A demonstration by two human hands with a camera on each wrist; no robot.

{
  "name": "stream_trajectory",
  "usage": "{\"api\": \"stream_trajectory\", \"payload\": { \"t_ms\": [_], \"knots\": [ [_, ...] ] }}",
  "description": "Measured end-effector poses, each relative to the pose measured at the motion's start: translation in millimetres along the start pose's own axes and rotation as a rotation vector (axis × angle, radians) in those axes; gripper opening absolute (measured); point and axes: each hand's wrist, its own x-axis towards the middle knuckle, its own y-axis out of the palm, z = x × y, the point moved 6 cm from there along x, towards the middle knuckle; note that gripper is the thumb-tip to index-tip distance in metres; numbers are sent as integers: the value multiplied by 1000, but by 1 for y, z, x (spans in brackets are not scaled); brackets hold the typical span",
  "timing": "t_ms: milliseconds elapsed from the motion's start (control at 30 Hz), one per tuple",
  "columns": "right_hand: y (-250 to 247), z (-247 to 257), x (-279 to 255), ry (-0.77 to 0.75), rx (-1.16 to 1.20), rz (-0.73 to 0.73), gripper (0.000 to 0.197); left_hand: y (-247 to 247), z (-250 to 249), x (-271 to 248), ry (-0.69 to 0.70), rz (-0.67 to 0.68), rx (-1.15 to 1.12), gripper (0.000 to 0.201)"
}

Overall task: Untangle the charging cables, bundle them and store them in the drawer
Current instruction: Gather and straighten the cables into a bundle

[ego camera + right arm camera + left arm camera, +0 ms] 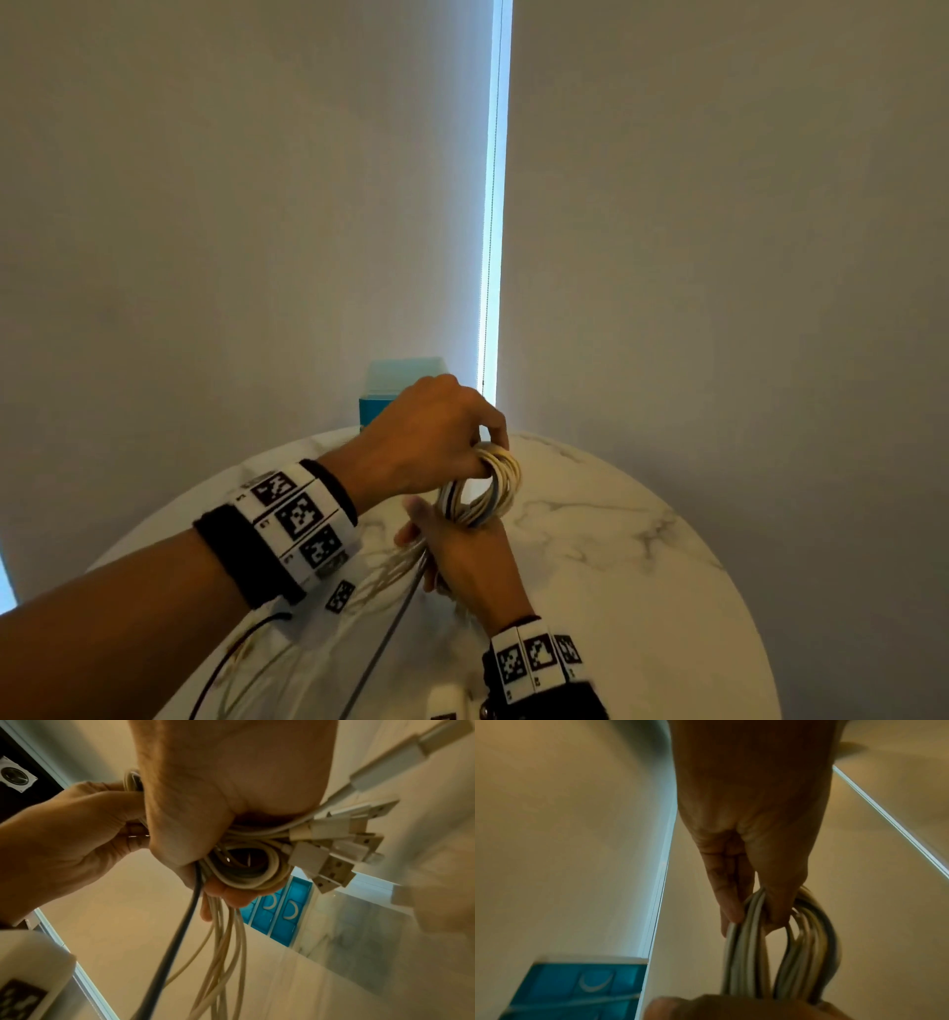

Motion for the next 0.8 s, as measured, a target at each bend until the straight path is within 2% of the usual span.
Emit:
{"api": "stream_trajectory", "payload": {
  "t_ms": [100, 200, 300, 367, 433, 467, 500, 567, 633, 667, 800],
  "knots": [
    [-6, -3, 3, -9, -30, -38, 51, 7, 7, -2, -92, -48, -78, 19],
    [-16, -5, 8, -32, 55, -152, 51, 20, 21, -6, -179, 23, -373, 33],
    [-32, -6, 8, -30, 310, -290, 45, 40, 30, -22, -255, 196, -561, 79],
    [-42, -5, 5, -9, 395, -331, 48, 63, 33, -40, -329, 406, -543, 110],
    [-47, -7, 5, 21, 451, -317, 48, 80, 30, -57, -330, 580, -470, 126],
    [-47, -8, 6, 31, 451, -305, 47, 84, 29, -61, -317, 607, -429, 124],
    [-47, -9, 6, 34, 434, -290, 48, 84, 30, -63, -305, 606, -394, 112],
    [-47, -11, 8, 25, 388, -278, 53, 79, 38, -63, -325, 608, -365, 71],
    [-46, -11, 12, -16, 341, -253, 60, 75, 47, -65, -356, 646, -453, 28],
    [-45, -10, 13, -26, 310, -236, 63, 74, 52, -66, -370, 640, -525, 27],
    [-37, -9, 20, 13, 309, -146, 67, 81, 63, -80, -494, 598, -800, 45]
  ]
}}
